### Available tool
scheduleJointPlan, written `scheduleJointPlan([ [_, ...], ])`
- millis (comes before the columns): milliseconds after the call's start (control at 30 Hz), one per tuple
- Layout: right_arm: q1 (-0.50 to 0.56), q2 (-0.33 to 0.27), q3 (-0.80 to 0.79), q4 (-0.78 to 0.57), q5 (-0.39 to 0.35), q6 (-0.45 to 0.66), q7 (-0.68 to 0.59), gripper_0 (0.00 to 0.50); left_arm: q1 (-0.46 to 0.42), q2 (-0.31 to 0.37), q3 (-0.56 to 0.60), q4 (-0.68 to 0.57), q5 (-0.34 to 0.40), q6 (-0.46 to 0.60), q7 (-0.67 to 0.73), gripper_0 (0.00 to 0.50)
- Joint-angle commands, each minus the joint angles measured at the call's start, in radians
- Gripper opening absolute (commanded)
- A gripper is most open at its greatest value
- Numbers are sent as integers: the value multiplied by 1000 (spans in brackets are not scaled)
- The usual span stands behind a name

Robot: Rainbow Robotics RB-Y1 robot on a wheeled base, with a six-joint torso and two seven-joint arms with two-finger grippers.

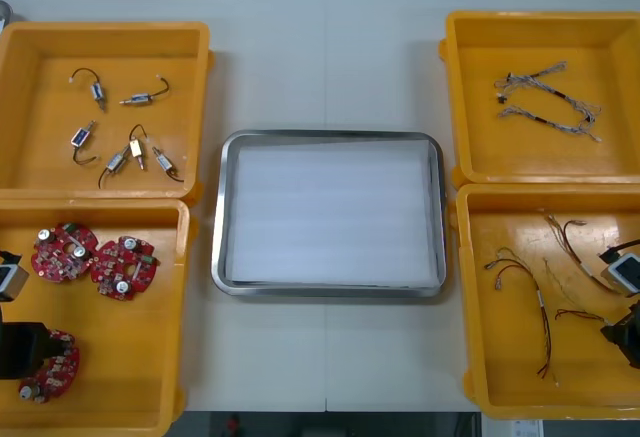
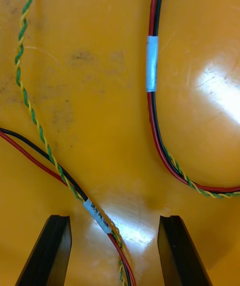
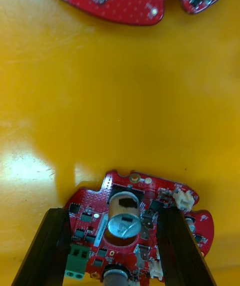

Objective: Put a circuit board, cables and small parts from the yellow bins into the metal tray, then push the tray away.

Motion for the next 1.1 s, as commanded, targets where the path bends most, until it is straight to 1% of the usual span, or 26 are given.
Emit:
scheduleJointPlan([
  [33, 27, -45, 29, 15, -16, -20, 38, 500, -18, 40, -18, 5, -15, -11, -76, 500],
  [200, 32, -47, 38, 24, -20, -28, 48, 500, -18, 41, -18, 5, -18, -11, -73, 500],
  [233, 34, -47, 41, 28, -22, -39, 51, 500, -18, 40, -18, 5, -18, -11, -72, 465],
  [267, 35, -47, 42, 31, -22, -48, 52, 500, -18, 40, -18, 5, -18, -11, -70, 419],
  [300, 37, -47, 47, 34, -22, -57, 55, 500, -18, 40, -18, 5, -20, -11, -69, 291],
  [333, 37, -49, 49, 36, -22, -62, 55, 500, -18, 40, -18, 5, -21, -11, -67, 134],
  [367, 37, -49, 50, 38, -22, -63, 57, 500, -18, 40, -18, 5, -20, -11, -65, 6],
  [667, 41, -49, 52, 38, -33, -63, 57, 500, -25, 40, -18, 3, -18, -14, -52, 0],
  [700, 41, -49, 52, 44, -36, -63, 57, 430, -30, 40, -18, 3, -18, -13, -47, 0],
  [733, 41, -49, 52, 47, -37, -63, 58, 342, -33, 40, -18, 5, -16, -13, -46, 0],
  [767, 41, -49, 52, 50, -42, -63, 57, 145, -39, 40, -18, 3, -16, -13, -42, 0],
  [800, 41, -47, 52, 50, -43, -63, 55, 90, -42, 41, -17, 3, -15, -13, -41, 0],
  [833, 41, -49, 52, 50, -46, -63, 54, 90, -48, 43, -13, 3, -13, -11, -38, 0],
  [867, 41, -49, 52, 50, -50, -63, 54, 0, -54, 43, -10, 3, -13, -10, -35, 0],
  [933, 40, -49, 50, 50, -53, -63, 54, 0, -64, 43, -3, 2, -10, -1, -32, 0],
  [1100, 41, -49, 33, 36, -68, -54, 52, 0, -103, 43, 39, -14, 0, 79, -19, 0],
])
